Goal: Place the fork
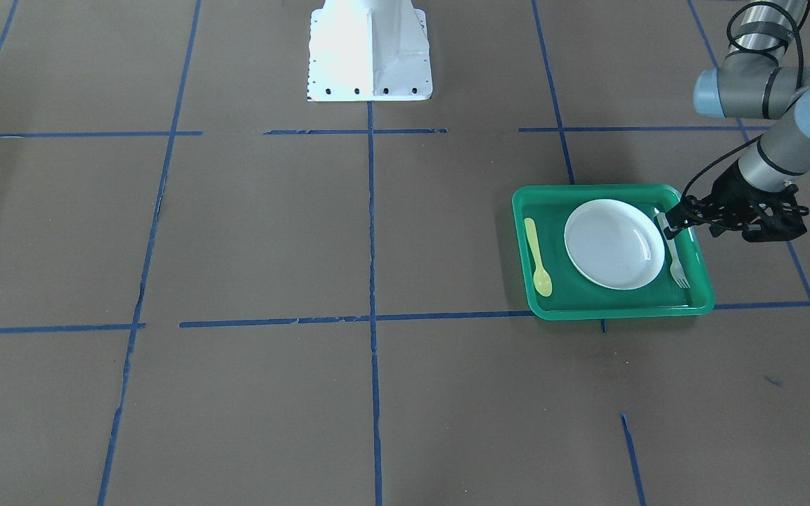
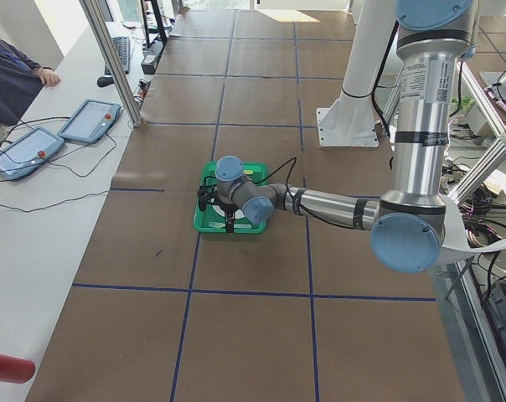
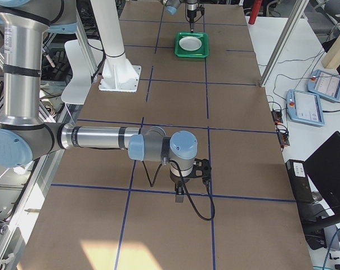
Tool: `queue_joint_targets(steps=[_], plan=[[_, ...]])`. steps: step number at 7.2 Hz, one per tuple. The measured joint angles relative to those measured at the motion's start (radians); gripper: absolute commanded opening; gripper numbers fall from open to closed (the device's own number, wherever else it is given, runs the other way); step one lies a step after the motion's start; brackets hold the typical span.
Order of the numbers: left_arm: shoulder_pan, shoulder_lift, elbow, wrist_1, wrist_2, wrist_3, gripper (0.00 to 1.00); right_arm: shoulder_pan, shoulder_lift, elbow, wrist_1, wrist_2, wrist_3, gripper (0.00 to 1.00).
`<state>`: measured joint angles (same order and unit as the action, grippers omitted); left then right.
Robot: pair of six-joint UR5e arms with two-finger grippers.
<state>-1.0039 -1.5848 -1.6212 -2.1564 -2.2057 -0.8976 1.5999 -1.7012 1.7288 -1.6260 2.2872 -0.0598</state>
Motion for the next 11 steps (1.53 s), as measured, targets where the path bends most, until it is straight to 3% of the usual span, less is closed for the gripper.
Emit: queue_joint_targets(steps=[3, 7, 11], plan=[[-0.147, 0.064, -0.014, 0.095, -0.075, 0.259, 1.0, 0.0, 0.0, 0.0, 0.0, 0.0, 0.0, 1.0], [-0.468, 0.063, -0.086, 0.513, -0.09, 0.806, 1.0, 0.0, 0.0, 0.0, 0.0, 0.0, 0.0, 1.0], [-0.566, 0.076, -0.094, 0.606, -0.092, 0.948, 1.0, 0.0, 0.0, 0.0, 0.0, 0.0, 0.0, 1.0]])
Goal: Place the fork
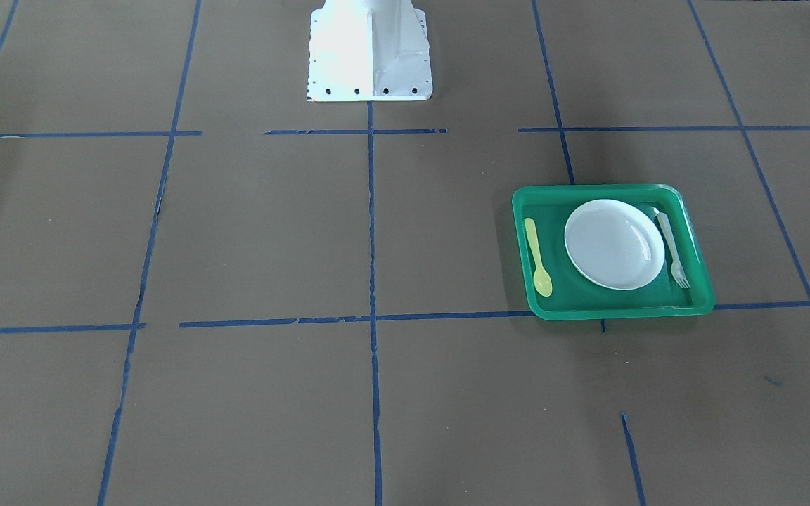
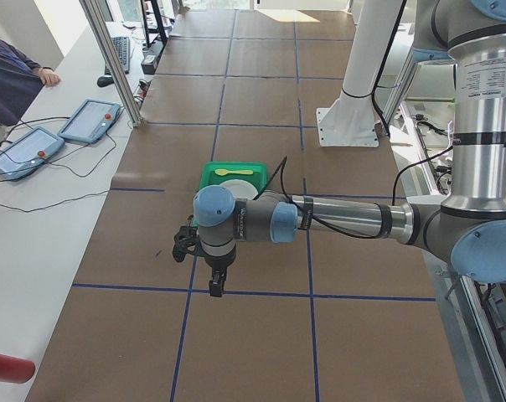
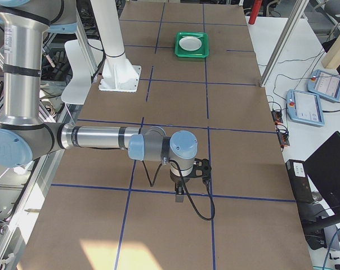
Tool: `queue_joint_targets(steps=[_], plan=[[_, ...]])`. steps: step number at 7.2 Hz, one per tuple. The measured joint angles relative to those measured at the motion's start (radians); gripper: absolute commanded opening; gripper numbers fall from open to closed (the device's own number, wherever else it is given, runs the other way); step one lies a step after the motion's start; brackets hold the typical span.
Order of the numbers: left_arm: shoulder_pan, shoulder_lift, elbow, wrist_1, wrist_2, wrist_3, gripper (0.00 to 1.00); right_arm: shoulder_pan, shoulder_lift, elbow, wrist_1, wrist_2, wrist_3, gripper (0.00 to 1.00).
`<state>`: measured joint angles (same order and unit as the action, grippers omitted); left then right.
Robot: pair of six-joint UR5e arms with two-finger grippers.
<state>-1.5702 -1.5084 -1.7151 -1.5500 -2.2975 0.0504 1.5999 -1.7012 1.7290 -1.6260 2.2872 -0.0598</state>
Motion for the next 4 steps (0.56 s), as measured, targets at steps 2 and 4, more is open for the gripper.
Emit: queue_joint_targets(steps=[2, 4], plan=[[-0.001, -0.003, -0.005, -0.002, 0.001, 0.004, 1.0, 0.0, 0.0, 0.0, 0.0, 0.0, 0.0, 1.0], [-0.001, -0.012, -0.009, -0.002, -0.001, 0.004, 1.0, 0.0, 0.0, 0.0, 0.0, 0.0, 0.0, 1.0]])
